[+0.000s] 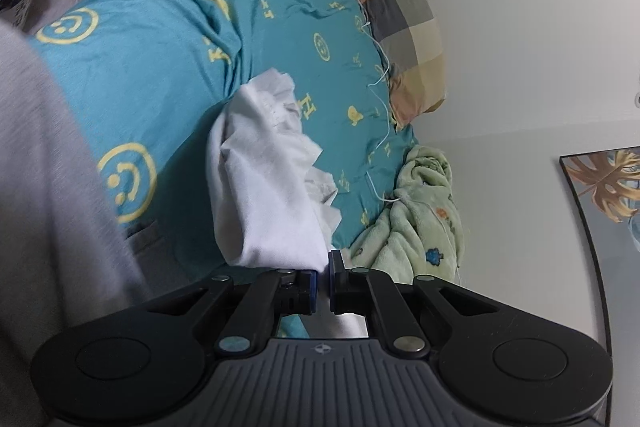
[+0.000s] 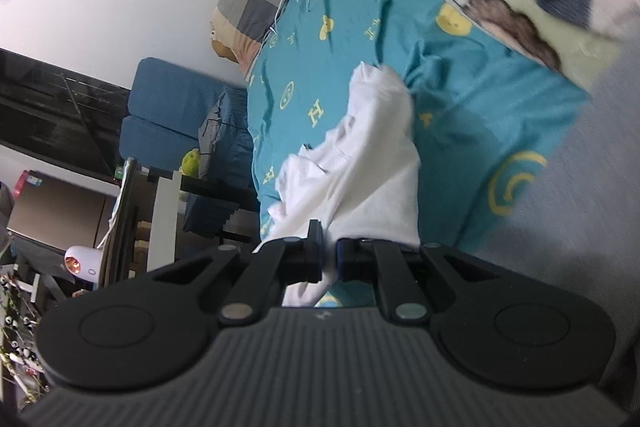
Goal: Fold clothes
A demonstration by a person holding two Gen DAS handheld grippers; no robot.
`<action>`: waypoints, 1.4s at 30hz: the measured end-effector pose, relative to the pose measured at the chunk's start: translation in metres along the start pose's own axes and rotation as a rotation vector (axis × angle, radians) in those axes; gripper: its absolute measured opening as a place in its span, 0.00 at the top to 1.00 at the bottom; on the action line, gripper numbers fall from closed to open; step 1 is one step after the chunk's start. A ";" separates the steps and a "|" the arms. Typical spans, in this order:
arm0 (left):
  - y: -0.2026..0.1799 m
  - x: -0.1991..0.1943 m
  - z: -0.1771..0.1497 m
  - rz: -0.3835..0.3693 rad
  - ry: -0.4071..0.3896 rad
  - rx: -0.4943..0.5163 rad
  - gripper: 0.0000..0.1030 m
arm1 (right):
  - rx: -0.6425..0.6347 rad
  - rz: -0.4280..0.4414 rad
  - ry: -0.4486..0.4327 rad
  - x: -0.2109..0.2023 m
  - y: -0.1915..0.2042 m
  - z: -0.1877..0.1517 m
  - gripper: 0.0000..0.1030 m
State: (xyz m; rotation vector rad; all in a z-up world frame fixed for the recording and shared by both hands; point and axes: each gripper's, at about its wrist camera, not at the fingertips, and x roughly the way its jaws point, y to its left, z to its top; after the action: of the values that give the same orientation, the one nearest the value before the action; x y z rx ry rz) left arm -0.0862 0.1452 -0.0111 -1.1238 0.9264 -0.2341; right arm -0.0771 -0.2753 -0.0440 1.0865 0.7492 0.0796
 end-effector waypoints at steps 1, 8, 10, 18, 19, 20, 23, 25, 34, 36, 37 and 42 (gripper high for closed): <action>-0.005 0.006 0.005 0.002 -0.003 0.002 0.94 | 0.002 -0.001 -0.003 0.006 0.003 0.006 0.91; -0.028 0.078 0.055 0.015 -0.033 -0.002 0.94 | 0.036 -0.021 0.002 0.073 0.018 0.062 0.90; -0.030 0.101 0.071 0.022 -0.040 -0.024 0.94 | 0.052 -0.030 0.014 0.098 0.020 0.079 0.90; -0.025 0.207 0.138 0.076 -0.044 -0.020 0.94 | 0.057 -0.097 0.062 0.199 0.012 0.134 0.90; -0.020 0.221 0.145 0.088 -0.039 -0.014 0.94 | 0.055 -0.110 0.073 0.211 0.008 0.139 0.90; -0.015 0.233 0.151 0.097 -0.033 -0.008 0.94 | 0.058 -0.117 0.085 0.223 0.002 0.142 0.90; 0.001 0.265 0.166 0.116 -0.018 0.012 0.93 | 0.066 -0.119 0.117 0.252 -0.017 0.151 0.90; 0.011 0.280 0.173 0.125 -0.006 0.000 0.93 | 0.077 -0.114 0.136 0.266 -0.030 0.154 0.90; 0.006 0.292 0.177 0.147 0.007 0.103 0.83 | 0.042 -0.060 0.165 0.269 -0.036 0.157 0.77; 0.000 0.288 0.173 0.148 0.006 0.145 0.78 | 0.002 -0.021 0.148 0.262 -0.027 0.157 0.52; -0.006 0.282 0.169 0.149 -0.005 0.178 0.71 | -0.018 0.005 0.132 0.257 -0.022 0.155 0.35; -0.034 0.254 0.147 0.162 -0.069 0.367 0.36 | -0.218 0.064 0.019 0.224 0.009 0.151 0.23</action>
State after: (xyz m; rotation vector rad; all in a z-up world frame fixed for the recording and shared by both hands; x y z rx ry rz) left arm 0.1886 0.0778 -0.0958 -0.7109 0.8663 -0.2202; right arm 0.1829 -0.2955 -0.1138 0.9022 0.7054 0.2213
